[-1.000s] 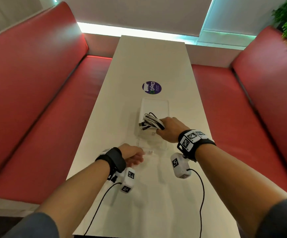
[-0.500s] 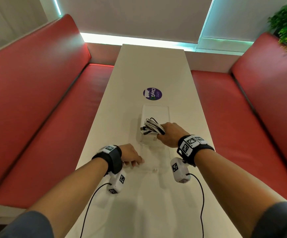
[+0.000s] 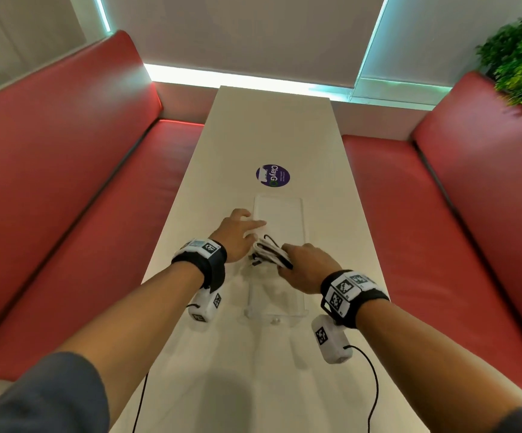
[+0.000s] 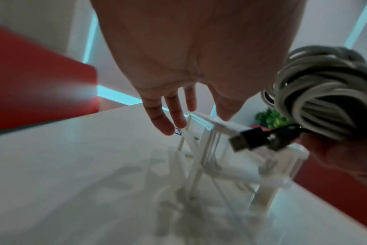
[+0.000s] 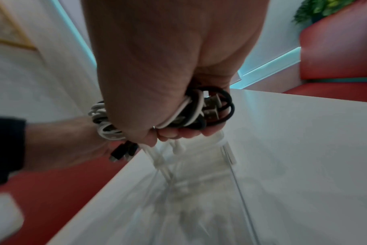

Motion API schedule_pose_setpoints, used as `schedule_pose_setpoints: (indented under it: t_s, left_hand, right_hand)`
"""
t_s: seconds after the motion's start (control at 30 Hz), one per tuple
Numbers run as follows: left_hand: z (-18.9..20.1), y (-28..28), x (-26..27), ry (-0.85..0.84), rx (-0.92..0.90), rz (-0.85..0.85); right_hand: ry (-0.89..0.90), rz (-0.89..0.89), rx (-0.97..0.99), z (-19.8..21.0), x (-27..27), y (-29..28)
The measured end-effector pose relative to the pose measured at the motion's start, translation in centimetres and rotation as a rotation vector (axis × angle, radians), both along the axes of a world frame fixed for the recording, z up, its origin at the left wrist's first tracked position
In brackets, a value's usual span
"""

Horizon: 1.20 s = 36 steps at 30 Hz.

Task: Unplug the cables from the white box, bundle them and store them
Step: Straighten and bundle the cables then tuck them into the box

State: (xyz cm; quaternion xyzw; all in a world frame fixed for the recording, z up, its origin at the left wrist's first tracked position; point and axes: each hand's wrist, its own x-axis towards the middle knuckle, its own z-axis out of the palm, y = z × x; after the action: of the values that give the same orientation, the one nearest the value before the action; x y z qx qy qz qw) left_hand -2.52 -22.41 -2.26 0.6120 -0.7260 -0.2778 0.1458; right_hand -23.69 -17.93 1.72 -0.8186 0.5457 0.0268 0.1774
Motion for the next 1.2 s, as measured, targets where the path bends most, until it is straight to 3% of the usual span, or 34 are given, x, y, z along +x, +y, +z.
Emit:
schedule_pose_setpoints:
  t_s: [0.23, 0.57, 0.9, 1.07, 1.2]
  left_hand:
    - [-0.6, -0.8, 0.0, -0.055, 0.031, -0.031]
    - [-0.6, -1.0, -0.1, 0.0, 0.08, -0.024]
    - [0.0, -1.0, -0.1, -0.003, 0.115, -0.043]
    - [-0.1, -0.9, 0.0, 0.024, 0.123, -0.033]
    - [-0.1, -1.0, -0.1, 0.033, 0.135, -0.028]
  right_hand:
    - [0.347, -0.047, 0.055, -2.9, 0.3, 1.9]
    - [0.44, -0.077, -0.006, -4.6, 2.8, 1.9]
    - [0.293, -0.273, 0.051, -6.7, 5.0, 0.1]
    - [0.112, -0.515, 0.141, -8.1, 6.1, 0.8]
    - [0.059, -0.525, 0.185, -8.2, 5.8, 0.9]
